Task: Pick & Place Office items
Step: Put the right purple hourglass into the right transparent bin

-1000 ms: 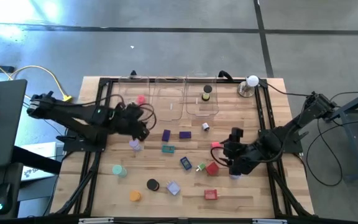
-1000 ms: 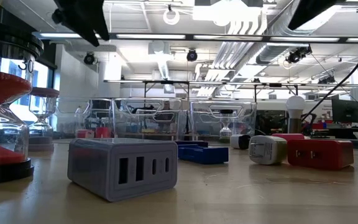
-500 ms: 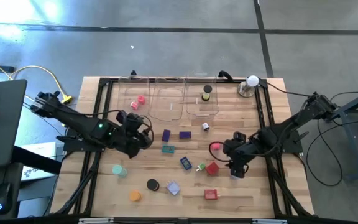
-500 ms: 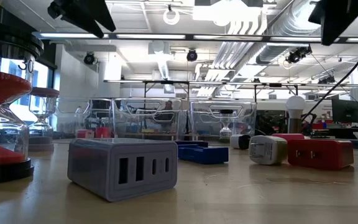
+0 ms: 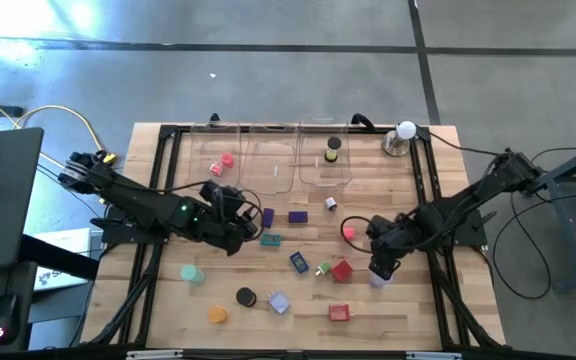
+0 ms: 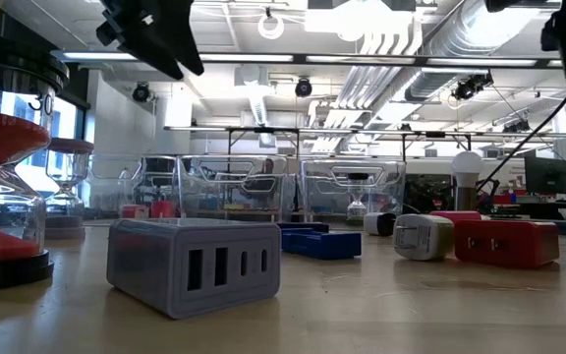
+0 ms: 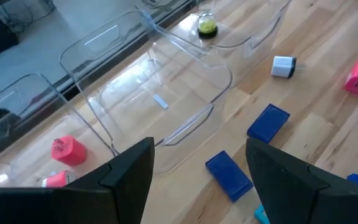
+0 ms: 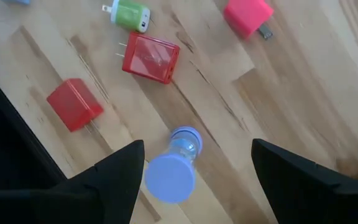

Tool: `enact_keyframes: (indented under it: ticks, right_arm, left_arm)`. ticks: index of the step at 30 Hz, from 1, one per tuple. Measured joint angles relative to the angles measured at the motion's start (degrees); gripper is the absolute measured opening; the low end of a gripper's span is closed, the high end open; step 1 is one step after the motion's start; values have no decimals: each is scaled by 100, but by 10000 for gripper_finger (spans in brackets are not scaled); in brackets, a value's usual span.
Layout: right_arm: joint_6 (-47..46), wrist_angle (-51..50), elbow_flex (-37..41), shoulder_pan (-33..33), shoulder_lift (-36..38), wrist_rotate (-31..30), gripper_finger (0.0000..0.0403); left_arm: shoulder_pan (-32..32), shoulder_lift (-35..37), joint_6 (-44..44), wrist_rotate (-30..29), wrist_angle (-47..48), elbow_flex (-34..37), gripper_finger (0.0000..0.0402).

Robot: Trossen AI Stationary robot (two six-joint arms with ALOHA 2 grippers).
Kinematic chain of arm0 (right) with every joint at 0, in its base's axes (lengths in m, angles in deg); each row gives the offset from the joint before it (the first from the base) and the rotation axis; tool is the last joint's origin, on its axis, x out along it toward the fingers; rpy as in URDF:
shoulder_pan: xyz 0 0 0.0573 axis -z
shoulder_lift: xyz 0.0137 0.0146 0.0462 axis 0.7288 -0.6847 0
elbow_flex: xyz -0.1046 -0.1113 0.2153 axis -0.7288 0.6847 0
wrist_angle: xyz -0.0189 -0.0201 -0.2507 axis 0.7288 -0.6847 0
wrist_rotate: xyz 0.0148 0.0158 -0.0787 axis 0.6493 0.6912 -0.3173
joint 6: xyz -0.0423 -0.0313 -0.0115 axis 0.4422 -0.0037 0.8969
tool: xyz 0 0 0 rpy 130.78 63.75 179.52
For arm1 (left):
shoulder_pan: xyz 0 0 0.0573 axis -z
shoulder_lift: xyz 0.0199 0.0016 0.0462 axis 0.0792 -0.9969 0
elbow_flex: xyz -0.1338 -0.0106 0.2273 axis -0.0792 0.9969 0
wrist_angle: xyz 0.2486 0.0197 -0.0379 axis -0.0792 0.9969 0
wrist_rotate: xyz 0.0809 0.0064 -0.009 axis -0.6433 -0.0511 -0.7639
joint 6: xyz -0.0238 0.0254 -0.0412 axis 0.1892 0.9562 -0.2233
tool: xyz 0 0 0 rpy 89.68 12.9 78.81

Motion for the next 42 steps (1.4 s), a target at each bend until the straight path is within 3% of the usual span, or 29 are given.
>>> enact_keyframes:
  ticks: [11,22,32,38,42]
  right_arm:
    - [-885,-93,11,-544,-413,-271,286]
    - [-588,-162,13,-519,-551,48,286]
    - [-308,-55,13,-518,-549,-223,286]
    - [-410,-108,13,-527,-550,-867,286]
    - [-450,-238,13,-527,-549,-939,286]
  left_arm:
    - [0,0,589,-110,-378,-7,245]
    - [0,0,733,-118,-421,-7,245]
    - [-67,0,735,-144,-418,-7,245]
    - [-166,-12,735,-144,-417,-7,245]
    - [-190,-40,735,-117,-414,-4,245]
